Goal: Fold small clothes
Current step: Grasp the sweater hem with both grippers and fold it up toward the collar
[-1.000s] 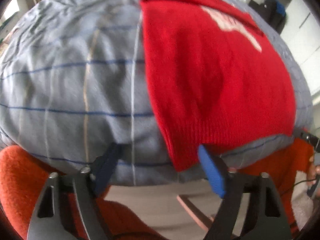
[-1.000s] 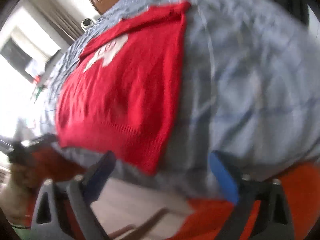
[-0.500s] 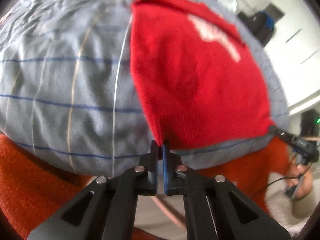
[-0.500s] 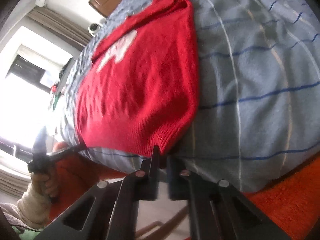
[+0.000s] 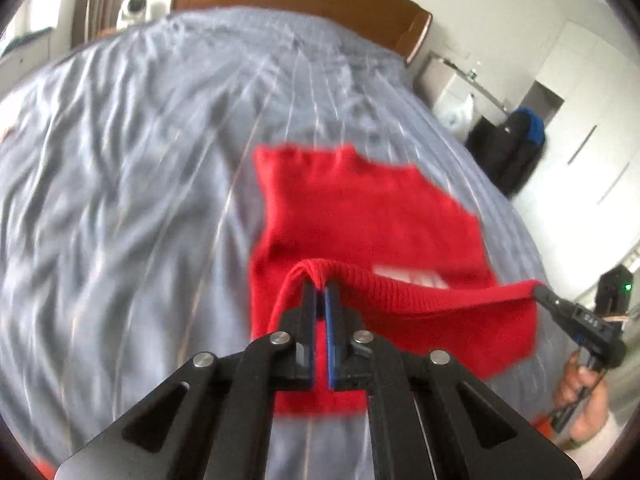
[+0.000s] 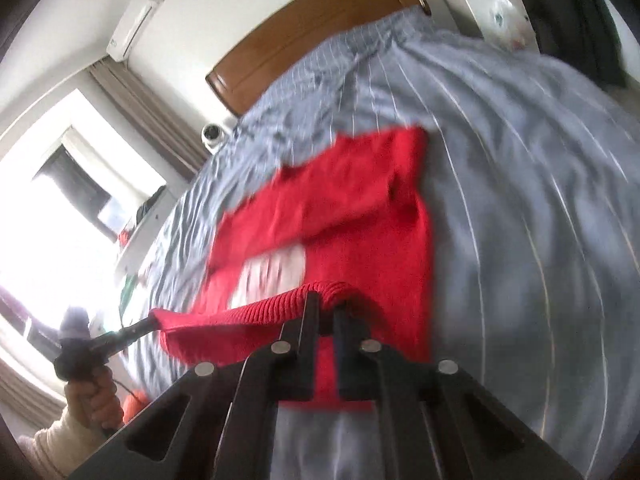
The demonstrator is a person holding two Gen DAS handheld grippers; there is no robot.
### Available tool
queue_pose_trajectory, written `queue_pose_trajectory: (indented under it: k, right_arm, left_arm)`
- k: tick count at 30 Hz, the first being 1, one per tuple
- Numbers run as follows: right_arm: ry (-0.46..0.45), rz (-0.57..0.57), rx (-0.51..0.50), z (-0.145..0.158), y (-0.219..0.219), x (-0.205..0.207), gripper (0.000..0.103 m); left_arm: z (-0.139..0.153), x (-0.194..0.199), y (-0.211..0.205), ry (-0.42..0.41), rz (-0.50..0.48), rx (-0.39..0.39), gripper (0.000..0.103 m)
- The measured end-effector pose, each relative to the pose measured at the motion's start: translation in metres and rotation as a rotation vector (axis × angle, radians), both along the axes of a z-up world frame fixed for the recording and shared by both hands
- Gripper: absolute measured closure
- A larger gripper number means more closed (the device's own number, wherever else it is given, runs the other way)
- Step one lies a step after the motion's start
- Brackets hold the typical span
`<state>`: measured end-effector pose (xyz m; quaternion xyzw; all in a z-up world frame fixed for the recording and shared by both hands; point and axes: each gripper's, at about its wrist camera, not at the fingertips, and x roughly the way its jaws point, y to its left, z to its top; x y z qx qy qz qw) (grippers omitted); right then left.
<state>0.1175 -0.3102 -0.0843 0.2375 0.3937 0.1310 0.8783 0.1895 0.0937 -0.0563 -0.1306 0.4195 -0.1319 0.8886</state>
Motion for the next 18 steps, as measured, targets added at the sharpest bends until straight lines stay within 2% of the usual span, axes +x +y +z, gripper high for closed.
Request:
queue_pose_trajectory:
  k: [3, 4, 7, 11, 13, 14, 15, 16, 17, 18]
  right_arm:
    - [-0.008, -0.015, -0.006, 0.002, 0.001, 0.057, 0.097]
    - [-0.006, -0.023, -0.006, 0.001, 0.0, 0.075, 0.097]
    - [0.002, -0.045, -0.012, -0.003, -0.006, 0.13, 0.097]
    - [0.02, -0.078, 0.003, -0.019, -0.018, 0.184, 0.097]
    - [0.051, -0.093, 0.02, -0.034, -0.023, 0.2, 0.096]
    - [0.076, -0.116, 0.014, -0.044, -0.025, 0.208, 0.091]
    - [0.101, -0.144, -0.004, -0.051, -0.028, 0.212, 0.083]
    - [0.119, -0.165, -0.014, -0.055, -0.031, 0.213, 0.064]
    - [0.127, -0.19, -0.01, -0.055, -0.035, 0.21, 0.058]
    - [0.116, -0.197, 0.006, -0.053, -0.039, 0.205, 0.058]
  left_arm:
    - [0.0, 0.063, -0.02, -0.011, 0.033, 0.047, 0.102]
    - [-0.004, 0.08, -0.039, -0.01, 0.043, 0.065, 0.102]
    - [-0.011, 0.123, -0.052, 0.001, 0.066, 0.106, 0.102]
    - [-0.03, 0.157, -0.063, 0.022, 0.086, 0.148, 0.1]
    - [-0.046, 0.176, -0.067, 0.069, 0.122, 0.201, 0.087]
    - [-0.051, 0.18, -0.065, 0.096, 0.144, 0.224, 0.076]
    - [-0.055, 0.182, -0.06, 0.122, 0.17, 0.242, 0.048]
    - [-0.052, 0.178, -0.057, 0.121, 0.188, 0.241, 0.031]
    - [-0.046, 0.169, -0.049, 0.082, 0.209, 0.22, 0.028]
    - [-0.042, 0.161, -0.045, 0.058, 0.211, 0.206, 0.023]
